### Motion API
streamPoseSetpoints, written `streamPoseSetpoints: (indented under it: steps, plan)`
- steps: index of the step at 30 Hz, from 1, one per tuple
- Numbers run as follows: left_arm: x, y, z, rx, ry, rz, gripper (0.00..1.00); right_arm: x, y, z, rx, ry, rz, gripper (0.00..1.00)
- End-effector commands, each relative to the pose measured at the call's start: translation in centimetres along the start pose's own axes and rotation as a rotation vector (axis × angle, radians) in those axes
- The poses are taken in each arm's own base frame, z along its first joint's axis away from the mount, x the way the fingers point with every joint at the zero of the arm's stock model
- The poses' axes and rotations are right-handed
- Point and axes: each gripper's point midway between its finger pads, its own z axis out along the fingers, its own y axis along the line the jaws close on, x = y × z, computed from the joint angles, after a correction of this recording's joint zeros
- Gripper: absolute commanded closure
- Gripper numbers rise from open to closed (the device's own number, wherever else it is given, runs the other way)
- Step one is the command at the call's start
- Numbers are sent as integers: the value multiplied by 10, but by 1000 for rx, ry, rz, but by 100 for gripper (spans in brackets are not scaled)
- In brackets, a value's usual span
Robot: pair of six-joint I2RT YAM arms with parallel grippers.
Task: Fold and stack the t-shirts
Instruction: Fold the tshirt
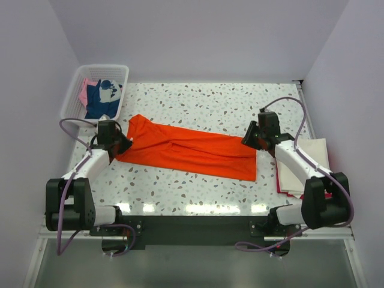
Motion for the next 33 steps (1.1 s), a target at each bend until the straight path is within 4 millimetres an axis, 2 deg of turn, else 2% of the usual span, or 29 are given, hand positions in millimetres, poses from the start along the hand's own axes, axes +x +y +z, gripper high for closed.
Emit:
streamPoseSetpoints:
  steps: [1, 4, 7, 10, 11, 13, 14, 16, 20, 22, 23, 25, 26, 27, 29, 33]
  plan:
    - [-13, -21, -6, 101, -38, -4, 80, -11, 0, 16, 50, -10, -49, 66]
    - [-14, -36, -5, 154, -22, 36, 73, -15, 3, 27, 49, -14, -65, 67]
    - [-15, -46, 0, 167, -6, 70, 66, -7, -4, 43, 82, 20, -65, 67]
    - [-20, -56, 6, 181, 3, 91, 64, 7, -12, 52, 110, 65, -44, 69]
    - [-18, -70, 5, 208, 10, 122, 64, 10, -15, 52, 116, 68, -38, 69]
    - [-13, -77, 10, 210, 31, 147, 63, 15, -24, 47, 147, 62, -33, 69]
    - [-18, -87, 10, 231, 23, 169, 62, 17, -26, 45, 154, 60, -32, 69]
    - [-10, -94, 17, 230, 52, 200, 60, 23, -29, 39, 153, 64, -27, 69]
    - [-17, -114, 25, 233, 31, 260, 54, 25, -30, 30, 144, 49, -22, 69]
    - [-12, -113, 33, 205, 48, 285, 53, 26, -30, 25, 139, 47, -24, 69]
    - [-20, -117, 35, 198, 26, 299, 52, 27, -30, 24, 136, 52, -24, 69]
    - [-20, -114, 43, 166, 35, 311, 52, 30, -31, 20, 135, 57, -25, 69]
    - [-28, -115, 44, 143, 8, 317, 52, 28, -30, 17, 127, 46, -27, 69]
    - [-27, -112, 48, 129, 18, 322, 52, 28, -29, 15, 123, 46, -26, 69]
    - [-38, -112, 51, 98, -18, 336, 51, 27, -28, 13, 117, 41, -26, 69]
    - [-39, -109, 66, 55, 0, 368, 51, 24, -22, 7, 91, 32, -26, 69]
